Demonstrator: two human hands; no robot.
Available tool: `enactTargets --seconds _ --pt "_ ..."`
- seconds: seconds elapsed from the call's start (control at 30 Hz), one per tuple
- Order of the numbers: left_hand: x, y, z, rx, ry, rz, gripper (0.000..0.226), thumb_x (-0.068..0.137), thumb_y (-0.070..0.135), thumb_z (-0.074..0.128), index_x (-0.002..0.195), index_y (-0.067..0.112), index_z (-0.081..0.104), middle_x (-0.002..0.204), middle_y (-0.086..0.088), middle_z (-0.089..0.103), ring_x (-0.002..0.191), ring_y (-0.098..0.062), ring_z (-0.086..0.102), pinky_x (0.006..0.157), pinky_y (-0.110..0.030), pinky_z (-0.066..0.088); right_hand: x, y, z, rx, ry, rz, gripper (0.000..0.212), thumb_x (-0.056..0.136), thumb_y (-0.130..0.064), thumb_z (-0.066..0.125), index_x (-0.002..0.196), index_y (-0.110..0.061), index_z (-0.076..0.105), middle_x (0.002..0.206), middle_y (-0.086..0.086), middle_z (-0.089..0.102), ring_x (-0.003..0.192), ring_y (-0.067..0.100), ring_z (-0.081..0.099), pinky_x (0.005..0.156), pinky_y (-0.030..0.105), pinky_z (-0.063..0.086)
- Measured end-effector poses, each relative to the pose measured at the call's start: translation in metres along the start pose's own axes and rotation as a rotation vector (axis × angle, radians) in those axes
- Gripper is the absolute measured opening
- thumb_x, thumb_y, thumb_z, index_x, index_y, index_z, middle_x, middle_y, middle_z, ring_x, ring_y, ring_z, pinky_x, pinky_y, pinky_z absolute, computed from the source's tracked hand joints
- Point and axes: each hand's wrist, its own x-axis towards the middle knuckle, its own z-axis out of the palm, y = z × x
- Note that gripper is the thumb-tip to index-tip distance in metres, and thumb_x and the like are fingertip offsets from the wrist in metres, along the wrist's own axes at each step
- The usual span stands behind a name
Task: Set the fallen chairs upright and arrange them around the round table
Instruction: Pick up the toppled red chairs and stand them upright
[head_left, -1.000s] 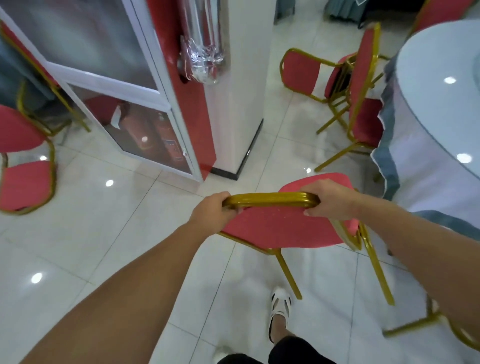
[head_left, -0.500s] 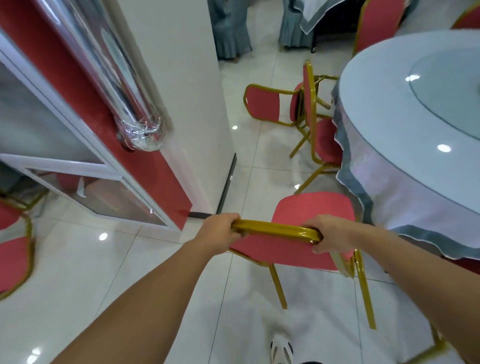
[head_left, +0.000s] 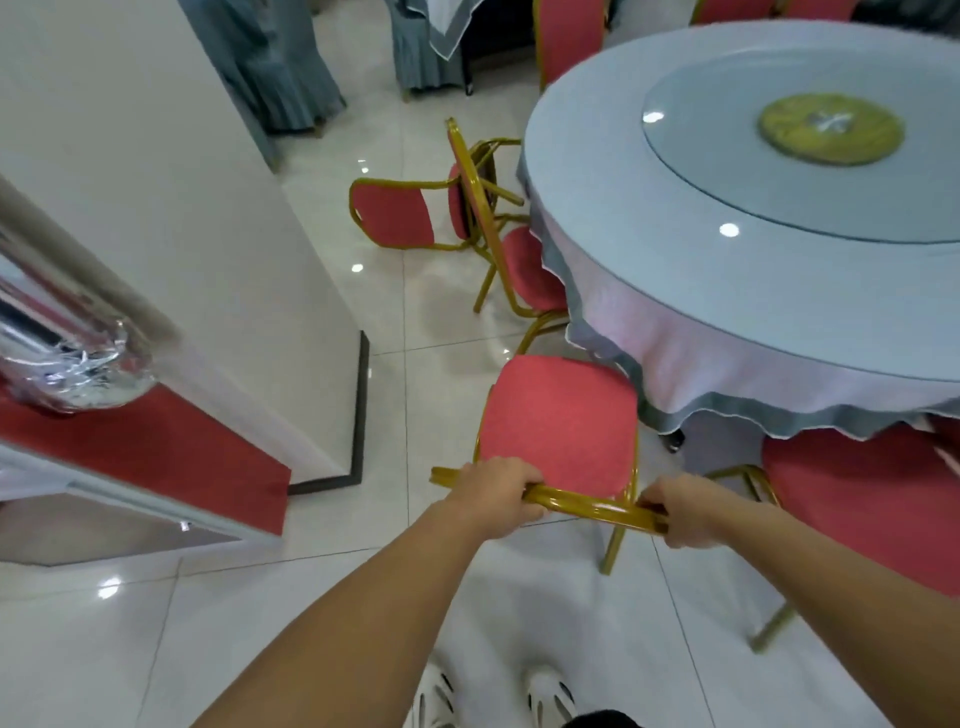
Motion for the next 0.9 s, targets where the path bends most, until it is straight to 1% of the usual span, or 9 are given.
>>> enactTargets --seconds 0.1,0.17,0.23,0.33,0.43,0.53,0.77,0.87,0.9 --pt "0.007 -0.009 0.005 0.0 -0.02 0.019 0.02 0.091 0.043 0.071 0.103 0.027 0.073 0.094 0.006 0.072 0.097 -0.023 0.067 0.098 -0.044 0.05 -0.003 -0.006 0.006 0.028 0.01 0.077 0.027 0.084 -0.013 0.067 0.105 -0.03 0.067 0.087 -0.011 0.059 0.084 0.014 0.057 0.071 0.024 0.045" --pt "0.012 -0.03 0.008 0.019 -0.023 -0.012 0.022 0.093 0.043 0.068 0.113 0.033 0.071 0.105 0.01 0.072 0.112 -0.021 0.062 0.116 -0.052 0.029 -0.001 -0.013 0.011 0.05 0.023 0.131 0.017 0.084 -0.021 0.068 0.098 -0.029 0.064 0.089 -0.007 0.061 0.082 0.016 0.057 0.069 0.026 0.046" --pt "0.014 -0.052 0.009 -0.012 -0.04 -0.05 0.022 0.095 0.038 0.066 0.116 0.036 0.069 0.109 0.011 0.071 0.117 -0.02 0.059 0.118 -0.06 0.017 0.001 -0.023 0.015 0.042 0.031 0.169 0.015 0.084 -0.03 0.07 0.093 -0.029 0.058 0.089 -0.005 0.06 0.081 0.018 0.058 0.068 0.028 0.046" --pt "0.017 -0.069 -0.001 -0.085 -0.117 -0.018 0.028 0.09 0.041 0.068 0.117 0.034 0.07 0.109 0.009 0.071 0.107 -0.019 0.062 0.113 -0.055 0.037 0.003 -0.034 0.015 0.059 0.026 0.241 0.019 0.083 -0.038 0.073 0.094 -0.03 0.059 0.09 -0.006 0.061 0.083 0.018 0.059 0.068 0.028 0.046" --pt "0.016 -0.081 -0.015 -0.167 -0.184 0.024 0.032 0.088 0.037 0.07 0.118 0.026 0.072 0.109 0.0 0.073 0.102 -0.024 0.067 0.097 -0.047 0.055 0.002 -0.045 0.013 0.13 -0.022 0.321 0.028 0.083 -0.047 0.073 0.101 -0.03 0.06 0.095 -0.007 0.063 0.086 0.016 0.062 0.068 0.029 0.047" --pt "0.016 -0.104 -0.029 -0.183 -0.185 0.032 0.026 0.093 0.027 0.07 0.119 0.023 0.073 0.108 -0.003 0.072 0.099 -0.024 0.069 0.08 -0.034 0.057 0.002 -0.066 0.01 0.17 -0.002 0.361 0.027 0.085 -0.047 0.07 0.104 -0.03 0.061 0.095 -0.008 0.063 0.086 0.014 0.062 0.07 0.029 0.05" --pt "0.008 -0.168 -0.07 -0.149 -0.136 -0.043 0.033 0.101 0.036 0.063 0.127 0.018 0.071 0.129 -0.001 0.069 0.119 -0.022 0.064 0.102 -0.033 0.05 0.025 -0.152 -0.036 0.287 0.022 0.185 0.029 0.087 -0.047 0.069 0.109 -0.029 0.06 0.108 -0.005 0.065 0.101 0.019 0.063 0.086 0.034 0.052" --pt "0.01 -0.196 -0.087 -0.18 -0.112 -0.106 0.03 0.104 0.032 0.057 0.127 0.018 0.072 0.13 -0.003 0.07 0.119 -0.022 0.064 0.105 -0.034 0.05 0.048 -0.189 -0.057 0.46 0.04 0.119 0.054 0.09 -0.054 0.067 0.136 -0.03 0.055 0.13 -0.004 0.064 0.116 0.021 0.061 0.102 0.039 0.05" --pt "0.01 -0.204 -0.093 -0.192 -0.107 -0.123 0.03 0.104 0.031 0.057 0.125 0.018 0.072 0.129 -0.003 0.071 0.118 -0.021 0.065 0.104 -0.032 0.051 0.058 -0.2 -0.064 0.473 0.046 0.106 0.056 0.089 -0.059 0.065 0.137 -0.031 0.055 0.13 -0.006 0.065 0.115 0.021 0.062 0.102 0.041 0.051"
